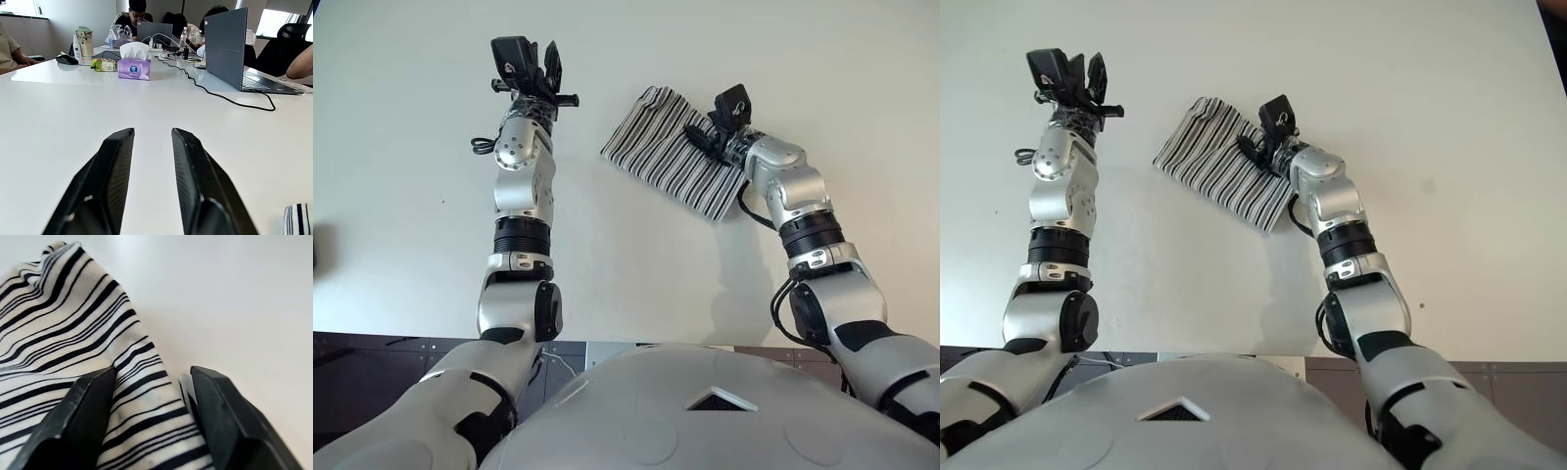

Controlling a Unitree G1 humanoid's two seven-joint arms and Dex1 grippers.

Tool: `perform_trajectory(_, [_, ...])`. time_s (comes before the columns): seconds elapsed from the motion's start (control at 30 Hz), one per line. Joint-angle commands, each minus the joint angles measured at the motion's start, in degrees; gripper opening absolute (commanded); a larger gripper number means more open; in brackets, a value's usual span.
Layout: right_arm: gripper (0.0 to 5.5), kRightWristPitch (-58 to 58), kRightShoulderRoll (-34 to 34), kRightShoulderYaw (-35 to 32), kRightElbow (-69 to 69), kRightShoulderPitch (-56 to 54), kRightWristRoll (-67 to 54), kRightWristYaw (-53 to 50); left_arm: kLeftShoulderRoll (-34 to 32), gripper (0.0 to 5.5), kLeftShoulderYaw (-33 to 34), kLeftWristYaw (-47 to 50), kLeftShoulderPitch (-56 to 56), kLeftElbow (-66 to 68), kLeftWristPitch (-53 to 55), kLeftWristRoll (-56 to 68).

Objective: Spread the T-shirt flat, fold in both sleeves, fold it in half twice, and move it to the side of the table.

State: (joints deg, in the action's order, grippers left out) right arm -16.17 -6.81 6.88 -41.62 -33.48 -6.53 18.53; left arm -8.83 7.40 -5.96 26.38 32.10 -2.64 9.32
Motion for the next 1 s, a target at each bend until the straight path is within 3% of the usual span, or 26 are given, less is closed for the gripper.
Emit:
perform_trajectory(0.03, [2.77, 0.39, -2.35, -11.09, -15.09, -2.53, -2.90, -13.64, 0.67, 1.41, -0.79, 0.17, -0.26, -0.21, 0.76, -1.39])
perform_trajectory(0.23, [2.77, 9.64, -15.69, -18.23, -26.78, -3.61, -1.09, -27.50, 1.05, 1.41, -0.43, 1.05, -2.12, -2.09, 1.17, -1.89])
perform_trajectory(0.43, [2.77, 14.66, -21.19, -18.14, -30.82, -5.32, 1.79, -25.12, 2.21, 1.41, -0.53, 2.01, -3.53, -3.54, 1.33, -2.40])
perform_trajectory(0.57, [2.77, 24.93, -21.59, -18.51, -25.42, -6.33, 2.32, -24.06, 2.79, 1.41, -0.34, 2.32, -3.84, -4.65, 1.29, -2.22])
perform_trajectory(0.63, [2.77, 29.97, -18.79, -15.69, -15.68, -5.64, 4.49, -23.56, 3.29, 1.41, 0.37, 2.93, -4.38, -6.31, 0.88, -1.54])
perform_trajectory(0.77, [2.77, 25.23, -3.74, -7.46, 12.91, -1.47, 3.42, -23.24, 8.78, 1.41, 1.86, 8.80, -0.53, -13.31, 2.08, 1.00])
perform_trajectory(0.87, [2.77, 21.37, 6.89, -2.23, 17.80, -2.70, 7.83, -29.86, 14.11, 1.41, -1.08, 16.37, 6.19, -17.80, 2.32, -3.01])
perform_trajectory(1.0, [2.81, 19.10, 11.21, 0.93, 22.56, -3.25, 11.91, -30.95, 15.31, 1.96, -7.16, 15.78, 7.29, -20.83, 2.88, -8.34])
